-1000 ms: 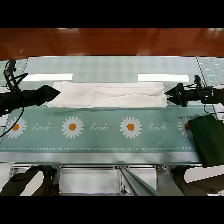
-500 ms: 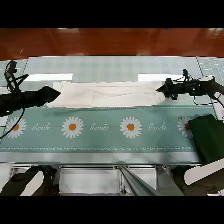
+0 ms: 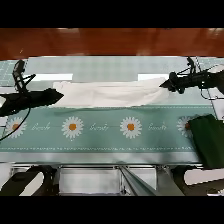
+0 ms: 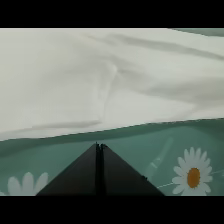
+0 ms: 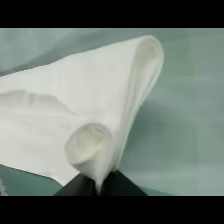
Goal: Fold the shirts.
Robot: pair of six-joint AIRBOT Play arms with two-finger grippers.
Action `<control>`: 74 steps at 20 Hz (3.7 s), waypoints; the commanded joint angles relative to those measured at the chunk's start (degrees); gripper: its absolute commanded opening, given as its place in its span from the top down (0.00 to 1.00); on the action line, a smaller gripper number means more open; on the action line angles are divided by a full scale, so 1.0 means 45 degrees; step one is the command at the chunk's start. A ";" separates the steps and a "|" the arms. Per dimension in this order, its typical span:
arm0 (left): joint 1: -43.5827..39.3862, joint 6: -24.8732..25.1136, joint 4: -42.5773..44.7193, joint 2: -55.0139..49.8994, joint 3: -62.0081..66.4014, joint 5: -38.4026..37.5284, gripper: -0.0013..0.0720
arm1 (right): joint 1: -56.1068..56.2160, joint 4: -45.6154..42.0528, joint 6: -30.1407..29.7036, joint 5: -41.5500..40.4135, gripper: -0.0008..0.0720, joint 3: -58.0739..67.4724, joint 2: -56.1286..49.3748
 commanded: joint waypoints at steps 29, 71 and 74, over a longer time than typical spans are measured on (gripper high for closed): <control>-0.6280 -0.2973 0.0282 -1.0384 1.1448 -0.2827 0.96 | 0.2812 0.0374 0.1389 0.0010 0.95 -0.3230 0.8932; 0.0180 -0.2550 0.1292 0.2521 -0.1389 -0.0636 0.96 | 0.3143 -0.5202 0.5625 -0.2846 0.41 -0.8189 0.8981; 0.0180 -0.2550 0.1287 0.2521 -0.1389 -0.0636 0.96 | 0.3570 -0.0253 0.3104 -0.5042 0.41 -1.0258 0.7791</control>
